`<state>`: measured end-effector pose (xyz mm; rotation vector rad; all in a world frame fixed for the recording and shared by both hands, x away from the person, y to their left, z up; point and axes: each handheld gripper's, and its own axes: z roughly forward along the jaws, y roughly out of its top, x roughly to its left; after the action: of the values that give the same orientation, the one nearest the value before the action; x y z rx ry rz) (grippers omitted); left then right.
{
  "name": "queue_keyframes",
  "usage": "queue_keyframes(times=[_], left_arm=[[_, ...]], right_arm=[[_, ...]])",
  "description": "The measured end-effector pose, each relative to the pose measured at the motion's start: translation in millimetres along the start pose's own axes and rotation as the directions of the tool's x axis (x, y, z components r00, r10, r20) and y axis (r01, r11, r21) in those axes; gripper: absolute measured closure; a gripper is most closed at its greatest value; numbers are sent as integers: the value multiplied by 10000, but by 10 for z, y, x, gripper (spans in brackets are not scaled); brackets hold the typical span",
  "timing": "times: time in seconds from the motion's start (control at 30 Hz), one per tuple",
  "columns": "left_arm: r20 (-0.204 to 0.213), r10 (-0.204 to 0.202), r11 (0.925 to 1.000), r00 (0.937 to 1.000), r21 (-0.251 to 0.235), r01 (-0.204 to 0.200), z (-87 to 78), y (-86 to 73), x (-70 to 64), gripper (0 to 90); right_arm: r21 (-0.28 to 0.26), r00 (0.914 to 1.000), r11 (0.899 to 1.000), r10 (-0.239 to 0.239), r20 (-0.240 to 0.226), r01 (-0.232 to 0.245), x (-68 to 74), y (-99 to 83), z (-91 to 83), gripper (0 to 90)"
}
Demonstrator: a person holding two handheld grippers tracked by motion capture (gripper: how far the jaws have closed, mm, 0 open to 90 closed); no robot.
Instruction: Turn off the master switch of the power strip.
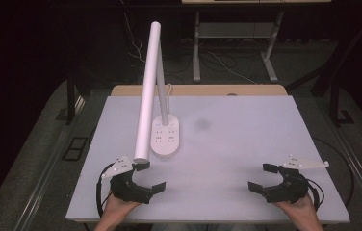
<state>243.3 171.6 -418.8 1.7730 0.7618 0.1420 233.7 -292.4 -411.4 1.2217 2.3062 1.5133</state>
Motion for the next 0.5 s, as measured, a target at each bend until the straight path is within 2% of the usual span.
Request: queue_keyframes(times=[0.5], left_arm=[[-28,-5,10000,10000,6,5,-8,-1,-6,0]], right_arm=[[118,9999,9999,114,-56,-113,-1,-15,-2,2]])
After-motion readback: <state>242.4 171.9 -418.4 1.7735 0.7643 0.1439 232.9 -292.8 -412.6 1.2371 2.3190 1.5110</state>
